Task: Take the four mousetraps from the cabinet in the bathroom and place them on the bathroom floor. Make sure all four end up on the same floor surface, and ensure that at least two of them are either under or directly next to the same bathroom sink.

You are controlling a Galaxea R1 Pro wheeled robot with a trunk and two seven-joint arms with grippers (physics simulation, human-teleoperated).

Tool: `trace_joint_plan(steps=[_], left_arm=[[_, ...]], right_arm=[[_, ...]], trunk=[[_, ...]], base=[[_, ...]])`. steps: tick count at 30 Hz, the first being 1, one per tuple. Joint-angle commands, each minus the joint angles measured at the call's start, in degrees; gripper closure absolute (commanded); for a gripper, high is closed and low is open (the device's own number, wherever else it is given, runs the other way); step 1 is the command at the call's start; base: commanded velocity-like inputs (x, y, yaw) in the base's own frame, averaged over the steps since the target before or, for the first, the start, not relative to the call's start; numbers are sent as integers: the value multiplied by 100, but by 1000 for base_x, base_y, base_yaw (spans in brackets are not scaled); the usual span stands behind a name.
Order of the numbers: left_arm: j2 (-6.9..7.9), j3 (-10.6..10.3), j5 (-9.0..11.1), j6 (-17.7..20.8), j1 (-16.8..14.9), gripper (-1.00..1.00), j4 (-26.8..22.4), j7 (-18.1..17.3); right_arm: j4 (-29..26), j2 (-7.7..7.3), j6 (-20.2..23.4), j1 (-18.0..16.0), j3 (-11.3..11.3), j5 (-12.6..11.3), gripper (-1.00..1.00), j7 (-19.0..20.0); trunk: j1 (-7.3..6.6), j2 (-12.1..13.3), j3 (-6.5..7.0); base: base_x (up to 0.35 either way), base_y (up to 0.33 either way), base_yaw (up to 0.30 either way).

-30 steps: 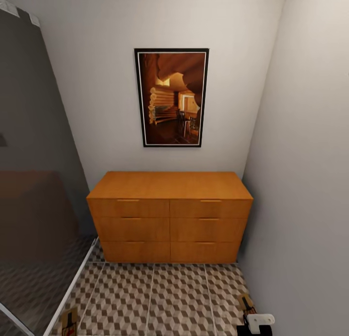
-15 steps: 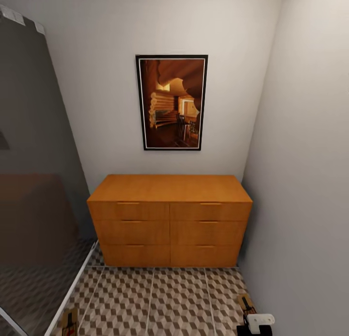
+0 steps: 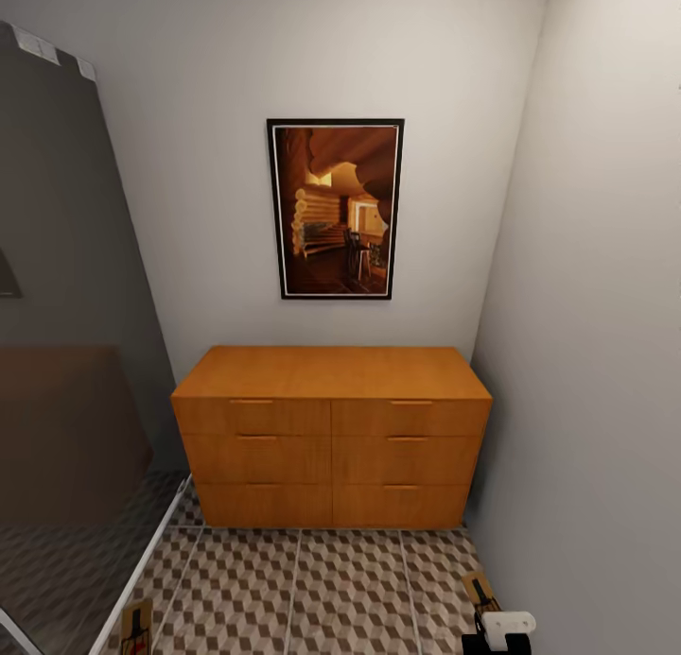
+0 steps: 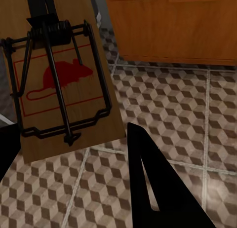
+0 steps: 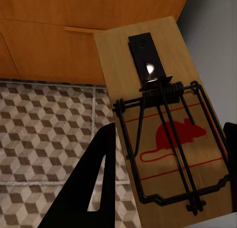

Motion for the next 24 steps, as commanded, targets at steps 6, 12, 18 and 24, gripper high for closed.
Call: trace_joint_plan(steps=[6, 12, 18, 24], left_arm=[[-1, -42, -38, 4, 0, 100, -1, 75], [-1, -42, -38, 4, 0, 100, -2, 75], [-1, -42, -40, 4, 0, 100, 1, 75], [-1, -42, -38, 4, 0, 100, 2, 75]], right_arm=[[0, -14, -14, -4, 41, -31, 100, -47], [-4, -16, -14, -4, 36, -44, 100, -47], [-4, -16, -13, -4, 31, -52, 100, -47], [-4, -16, -14, -4, 31, -48, 100, -47]], trunk=[[2, -3, 47], [2, -3, 54], [2, -3, 54], [2, -3, 55]], base=[[0, 0, 0], [0, 0, 0], [0, 0, 0], [0, 0, 0]])
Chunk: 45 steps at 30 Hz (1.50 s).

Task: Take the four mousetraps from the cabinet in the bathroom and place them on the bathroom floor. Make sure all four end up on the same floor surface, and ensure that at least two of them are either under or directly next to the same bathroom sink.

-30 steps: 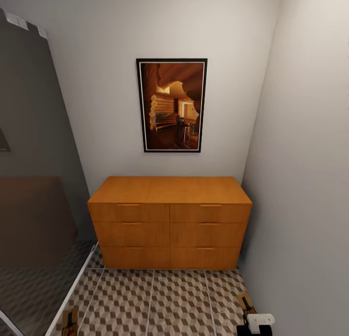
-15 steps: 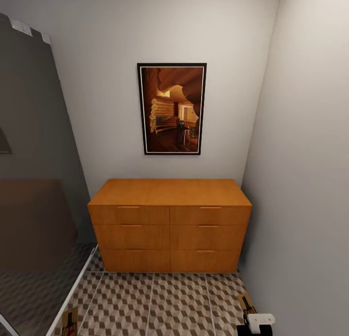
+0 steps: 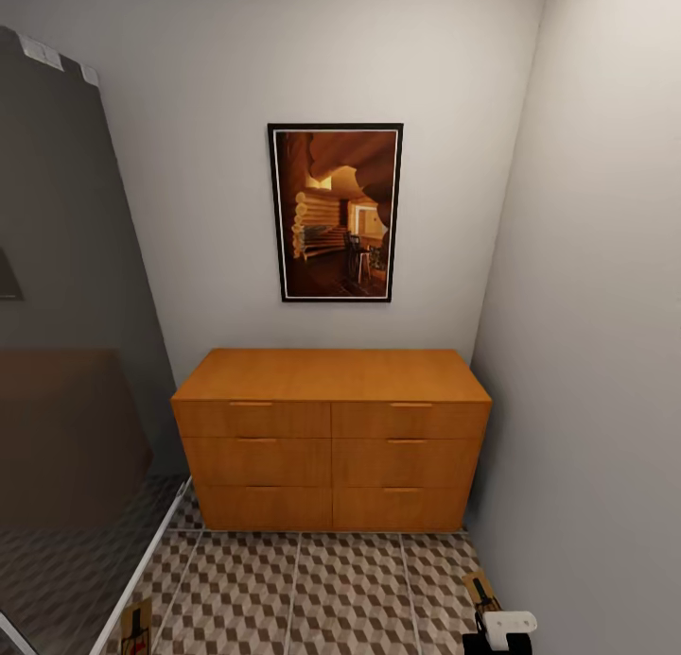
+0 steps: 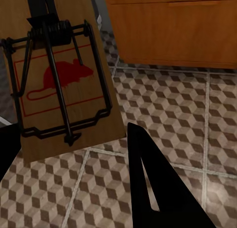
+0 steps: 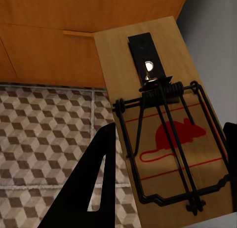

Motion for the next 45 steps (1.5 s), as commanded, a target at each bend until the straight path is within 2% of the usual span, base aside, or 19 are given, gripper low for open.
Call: trace_joint_plan(steps=[1, 10, 45], left_arm=[[-1, -42, -43, 4, 0, 100, 2, 75], [-1, -42, -44, 4, 0, 100, 1, 75], [-1, -42, -46, 4, 0, 100, 3, 75]], right_arm=[[4, -7, -14, -3, 48, -29, 100, -46], [4, -7, -15, -3, 48, -31, 100, -46], [4, -7, -15, -3, 48, -24, 100, -46]], trunk=[[2, -4, -2], [2, -4, -2], [2, -4, -62]], base=[[0, 0, 0], [0, 0, 102], [0, 0, 282]])
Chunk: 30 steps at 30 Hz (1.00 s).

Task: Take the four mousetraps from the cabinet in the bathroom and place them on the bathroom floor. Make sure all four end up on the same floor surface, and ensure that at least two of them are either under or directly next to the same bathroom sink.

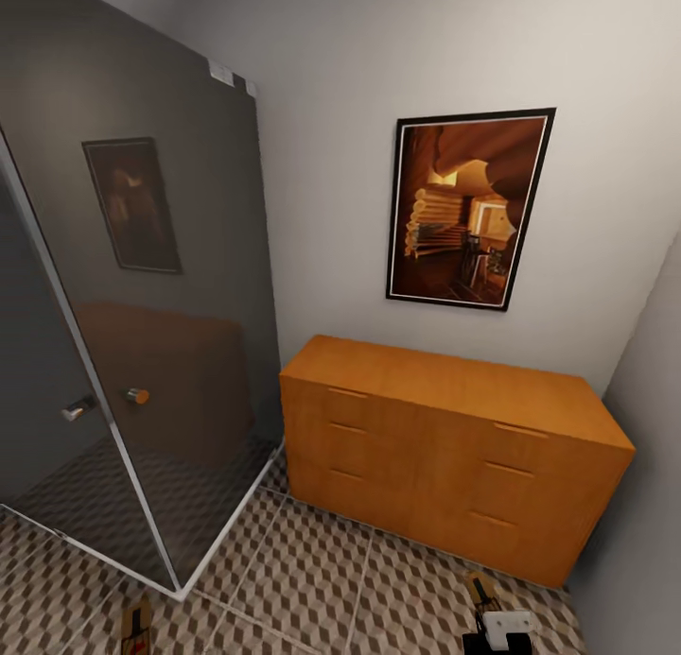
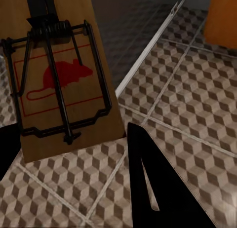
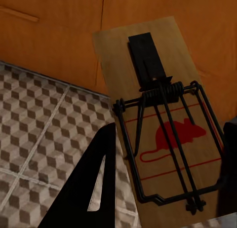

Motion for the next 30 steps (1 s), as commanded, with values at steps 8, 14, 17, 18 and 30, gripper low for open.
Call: trace_joint_plan(steps=[8, 14, 17, 18, 30], left_arm=[[-2, -43, -40, 5, -1, 100, 1, 75], [-2, -43, -40, 5, 1, 100, 3, 75], [-2, -43, -40, 5, 0, 100, 3, 75], [-2, -43, -40, 5, 0, 100, 2, 75], [-2, -43, -40, 5, -1, 100, 3, 75]], right_arm=[[3, -8, -12, -2, 49, -27, 100, -45], [6, -8, -13, -2, 49, -27, 100, -45], [7, -8, -13, -2, 49, -27, 100, -45], [6, -8, -13, -2, 51, -27, 100, -45], [10, -4, -13, -2, 53, -27, 100, -45]], trunk=[[2, -4, -19], [2, -4, -31], [2, -4, -37], [2, -4, -40], [2, -4, -65]], base=[[0, 0, 284], [0, 0, 284], [0, 0, 284], [0, 0, 284], [0, 0, 284]])
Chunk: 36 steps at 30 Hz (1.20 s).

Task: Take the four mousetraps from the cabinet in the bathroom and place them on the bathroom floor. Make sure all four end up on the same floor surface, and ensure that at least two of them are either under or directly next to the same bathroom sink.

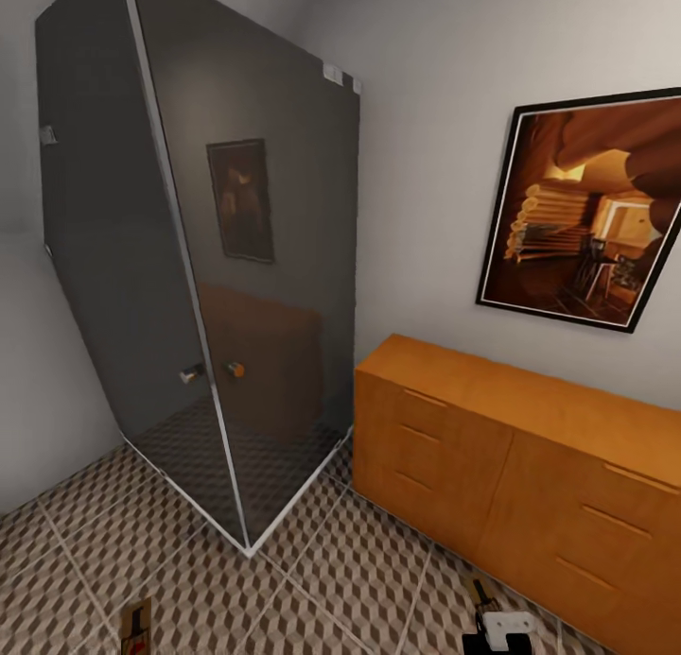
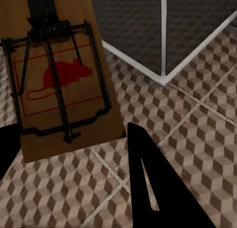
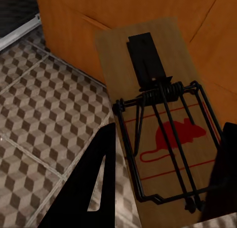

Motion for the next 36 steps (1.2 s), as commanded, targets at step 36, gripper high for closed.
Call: trace_joint_plan(steps=[36], left_arm=[[-2, -42, -41, 4, -3, 100, 3, 76]], right_arm=[[2, -2, -13, -4, 53, -22, 100, -46]], trunk=[[3, -9, -84]], base=[[0, 0, 284]])
